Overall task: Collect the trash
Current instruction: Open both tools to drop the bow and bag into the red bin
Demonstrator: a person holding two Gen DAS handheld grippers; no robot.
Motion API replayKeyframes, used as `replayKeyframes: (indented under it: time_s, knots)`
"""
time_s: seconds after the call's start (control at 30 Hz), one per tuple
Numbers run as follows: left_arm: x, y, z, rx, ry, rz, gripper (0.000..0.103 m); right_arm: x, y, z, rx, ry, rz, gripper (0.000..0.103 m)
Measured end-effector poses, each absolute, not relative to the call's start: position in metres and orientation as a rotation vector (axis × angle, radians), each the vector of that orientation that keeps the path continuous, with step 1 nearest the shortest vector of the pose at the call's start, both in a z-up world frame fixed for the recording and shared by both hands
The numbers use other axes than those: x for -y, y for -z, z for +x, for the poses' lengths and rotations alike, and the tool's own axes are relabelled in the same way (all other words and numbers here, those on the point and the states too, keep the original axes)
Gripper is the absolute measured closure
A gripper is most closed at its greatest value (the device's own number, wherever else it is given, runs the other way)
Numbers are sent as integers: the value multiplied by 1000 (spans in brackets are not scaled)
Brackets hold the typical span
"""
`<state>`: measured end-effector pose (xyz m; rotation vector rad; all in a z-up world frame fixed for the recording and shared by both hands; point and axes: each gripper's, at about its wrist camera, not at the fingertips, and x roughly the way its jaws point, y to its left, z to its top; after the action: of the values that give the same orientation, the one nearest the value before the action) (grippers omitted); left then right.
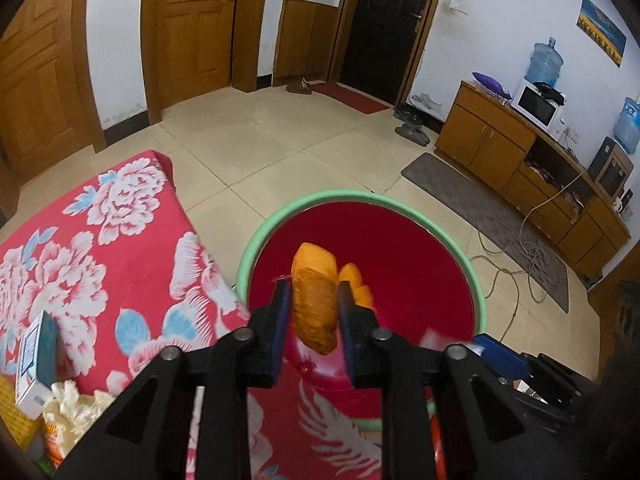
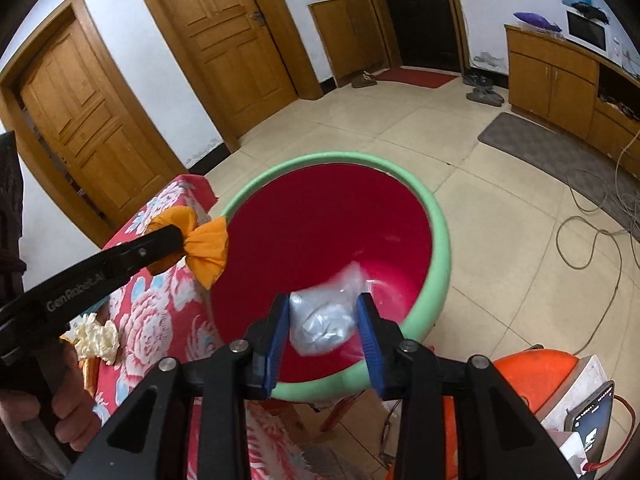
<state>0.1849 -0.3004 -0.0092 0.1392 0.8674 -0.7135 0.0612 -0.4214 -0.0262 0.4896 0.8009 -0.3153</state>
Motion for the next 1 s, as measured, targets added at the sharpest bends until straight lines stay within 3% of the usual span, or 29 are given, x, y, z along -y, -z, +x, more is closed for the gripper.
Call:
replayKeyframes:
  time_s: [0.1, 0.33, 0.6, 1.0]
  knots:
    - [302, 10, 184, -860, 700, 139, 56, 426, 26, 61, -797, 325, 488, 58]
    - [290, 7, 186, -881, 647, 92, 47, 427, 20, 52, -772, 324, 492, 51]
    - [256, -9, 172, -868, 579, 50, 42, 412, 2, 43, -726, 293, 490, 42]
    - [186, -32, 140, -849, 486, -13, 41, 376, -19, 25, -682, 210, 473, 38]
